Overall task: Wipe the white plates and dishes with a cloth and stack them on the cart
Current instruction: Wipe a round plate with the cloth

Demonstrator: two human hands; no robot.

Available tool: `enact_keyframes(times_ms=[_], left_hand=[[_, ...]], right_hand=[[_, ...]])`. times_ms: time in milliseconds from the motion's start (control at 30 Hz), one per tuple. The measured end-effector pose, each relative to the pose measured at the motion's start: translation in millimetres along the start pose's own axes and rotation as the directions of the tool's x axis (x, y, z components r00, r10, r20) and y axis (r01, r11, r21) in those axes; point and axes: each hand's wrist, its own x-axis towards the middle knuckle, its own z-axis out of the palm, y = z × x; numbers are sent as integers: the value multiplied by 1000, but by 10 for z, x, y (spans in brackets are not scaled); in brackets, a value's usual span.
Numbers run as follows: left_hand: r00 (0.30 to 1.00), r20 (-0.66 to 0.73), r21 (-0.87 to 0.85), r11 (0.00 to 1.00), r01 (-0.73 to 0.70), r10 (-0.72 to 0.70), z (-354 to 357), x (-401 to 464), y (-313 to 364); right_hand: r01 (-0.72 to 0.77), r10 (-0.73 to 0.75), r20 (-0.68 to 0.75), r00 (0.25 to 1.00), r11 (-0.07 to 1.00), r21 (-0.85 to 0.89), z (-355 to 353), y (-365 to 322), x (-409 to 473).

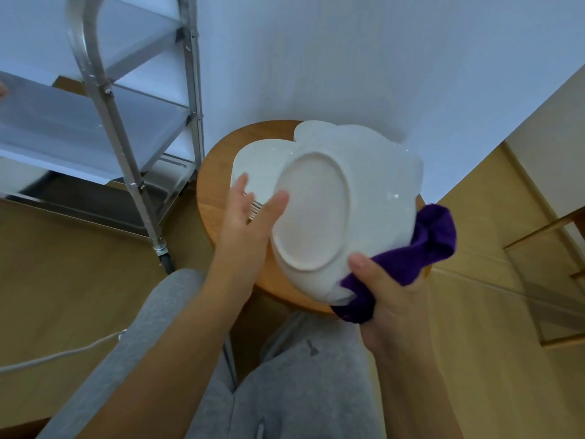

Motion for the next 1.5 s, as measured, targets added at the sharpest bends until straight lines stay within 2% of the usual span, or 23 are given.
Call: enact_keyframes(times_ms=[33,67,100,167,233,300,400,500,567,633,667,700,733,767,800,867,933,1033,1100,1167,1267,1367,1500], left_hand=[[994,-72,1,997,78,-77,-7,15,-64],[979,-47,-118,975,191,-197,-23,3,-135],[949,78,-288,904,316,-306,-45,-19,-208],[880,318,-515,716,472,-352,-101,-46,-328],[884,317,-575,672,467,-344,-154,-16,-372],[903,248,-574,698,429,-351,-159,14,-360],[950,140,-519,796,311,-280,-174,41,-265],[989,83,-357,923,146,-125,-279,66,-88],[994,106,-147,988,53,-37,-324,92,53],[983,184,101,994,-39,20,-294,112,163],[972,232,212,974,-84,33,-253,122,204],[958,286,297,947,-125,37,-210,130,240],[938,345,349,923,-160,32,-175,139,263],[917,399,381,907,-179,13,-148,145,287],[897,441,411,891,-191,-11,-134,151,308],[863,502,484,844,-232,-51,-121,156,336],[842,535,541,795,-274,-74,-103,145,325],[853,521,577,747,-330,-25,-106,93,268],[858,514,561,748,-355,21,-155,64,289],[872,486,464,830,-311,55,-209,55,360],[910,399,214,953,-215,115,-231,32,451],[931,332,-29,988,-153,154,-127,11,485],[990,98,-369,928,-55,98,68,52,315]], right_hand=[[-17,17,0,1000,991,134,-9,2,26],[-44,48,-12,999,973,228,-18,22,43],[-73,83,-26,996,958,276,-27,48,48],[-127,145,-37,989,946,299,-78,123,36],[-191,209,-29,977,935,299,-136,206,16],[-231,249,-35,968,935,269,-197,260,-7],[-222,243,-163,956,966,136,-292,286,18],[-160,129,-264,956,982,-100,-449,169,144],[-81,60,-120,991,981,-178,-467,-43,272],[-1,19,72,997,970,-244,-360,-270,408],[69,-7,158,987,916,-394,-260,-381,471],[216,-32,302,953,772,-598,-181,-462,535],[374,35,469,882,553,-745,-115,-508,578],[483,144,548,824,327,-812,-76,-536,619],[543,228,571,789,175,-821,-39,-578,662],[590,312,579,753,68,-804,30,-660,747],[593,380,586,716,113,-797,54,-670,828],[548,349,630,693,314,-776,-11,-592,859],[472,264,627,733,468,-748,-122,-564,861],[367,164,577,800,627,-687,-230,-557,856],[196,11,398,917,857,-477,-305,-498,812],[191,-153,146,977,936,-297,-274,-343,705],[139,-142,-195,970,990,-27,-42,6,533]])
